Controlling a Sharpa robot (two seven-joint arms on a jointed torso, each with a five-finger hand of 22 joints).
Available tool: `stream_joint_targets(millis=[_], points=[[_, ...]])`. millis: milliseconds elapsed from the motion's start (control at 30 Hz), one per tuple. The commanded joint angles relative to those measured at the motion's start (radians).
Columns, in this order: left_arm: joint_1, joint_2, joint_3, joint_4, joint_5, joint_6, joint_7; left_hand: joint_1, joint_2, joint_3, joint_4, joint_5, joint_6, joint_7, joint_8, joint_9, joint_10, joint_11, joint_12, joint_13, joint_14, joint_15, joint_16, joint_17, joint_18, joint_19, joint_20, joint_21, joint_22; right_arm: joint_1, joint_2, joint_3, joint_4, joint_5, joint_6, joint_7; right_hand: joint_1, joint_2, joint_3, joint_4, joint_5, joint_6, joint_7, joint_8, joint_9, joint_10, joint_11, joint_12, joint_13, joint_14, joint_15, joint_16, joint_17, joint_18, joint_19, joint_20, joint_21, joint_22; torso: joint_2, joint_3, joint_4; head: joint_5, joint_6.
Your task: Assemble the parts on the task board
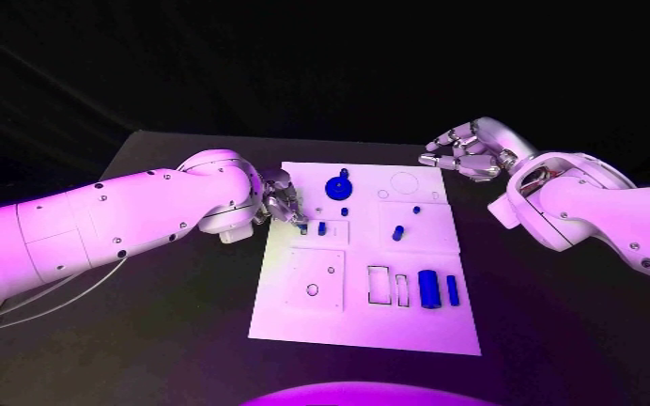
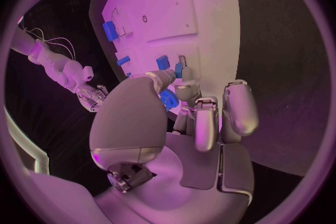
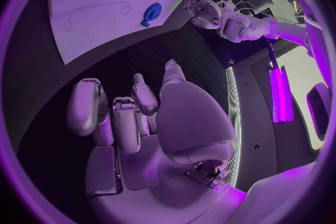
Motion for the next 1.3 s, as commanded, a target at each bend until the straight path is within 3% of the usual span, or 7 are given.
stream_joint_targets(millis=[33, 433, 567, 1300], points=[[-0.002, 0.002, 0.001, 0.009, -0.041, 0.001, -0.005, 0.004, -0.009, 0.181, -0.177, -0.002, 0.023, -0.012, 0.004, 0.002, 0.008, -0.001, 0.006, 0.003, 0.103, -0.005, 0.006, 0.256, -0.007, 0.008, -0.002, 0.005, 0.003, -0.001, -0.001, 0.000, 0.002, -0.003, 0.010, 0.007, -0.004, 0.004, -0.007, 0.000, 0.006, 0.004, -0.001, 0.004, -0.002, 0.006, -0.003, 0.006, 0.001, 0.073, -0.008, -0.005, 0.141, 0.016, 0.002, -0.004, -0.002, 0.001, 0.001, 0.0001, 0.0010, -0.001, 0.000], [-0.008, 0.012, 0.000, 0.012, -0.044, 0.030, -0.026, -0.002, -0.015, 0.182, -0.181, -0.002, 0.027, -0.014, 0.005, 0.002, 0.015, -0.002, 0.013, 0.012, 0.104, -0.006, 0.009, 0.260, -0.008, 0.011, -0.003, 0.009, 0.009, -0.001, 0.000, 0.000, 0.003, -0.003, 0.009, 0.008, -0.003, 0.004, -0.007, 0.000, 0.007, 0.004, -0.001, 0.004, -0.002, 0.006, -0.003, 0.006, 0.001, 0.073, -0.008, -0.005, 0.142, 0.016, 0.002, -0.004, -0.003, 0.001, 0.000, 0.0000, 0.0000, 0.001, -0.003], [-0.010, 0.014, 0.000, 0.013, -0.057, 0.033, -0.030, -0.002, -0.015, 0.182, -0.181, -0.002, 0.027, -0.014, 0.005, 0.002, 0.015, -0.002, 0.013, 0.012, 0.104, -0.006, 0.009, 0.260, -0.008, 0.011, -0.003, 0.009, 0.009, -0.001, -0.001, 0.000, 0.004, -0.003, 0.008, 0.008, -0.003, 0.004, -0.007, 0.000, 0.007, 0.004, -0.001, 0.004, -0.002, 0.006, -0.003, 0.006, 0.001, 0.073, -0.008, -0.005, 0.142, 0.016, 0.002, -0.004, -0.003, 0.001, 0.000, 0.0000, -0.0001, 0.005, 0.002], [-0.017, 0.014, 0.000, 0.020, -0.091, 0.046, -0.065, -0.008, -0.022, 0.182, -0.185, -0.003, 0.032, -0.016, 0.006, 0.003, 0.024, -0.004, 0.019, 0.020, 0.105, -0.007, 0.010, 0.263, -0.010, 0.016, -0.004, 0.015, 0.021, -0.001, -0.002, 0.000, 0.006, -0.004, 0.007, 0.009, -0.003, 0.004, -0.007, 0.000, 0.007, 0.004, -0.001, 0.004, -0.002, 0.006, -0.003, 0.006, 0.001, 0.073, -0.008, -0.005, 0.142, 0.016, 0.002, -0.004, -0.003, 0.001, 0.000, -0.0003, 0.0004, 0.001, -0.002]])
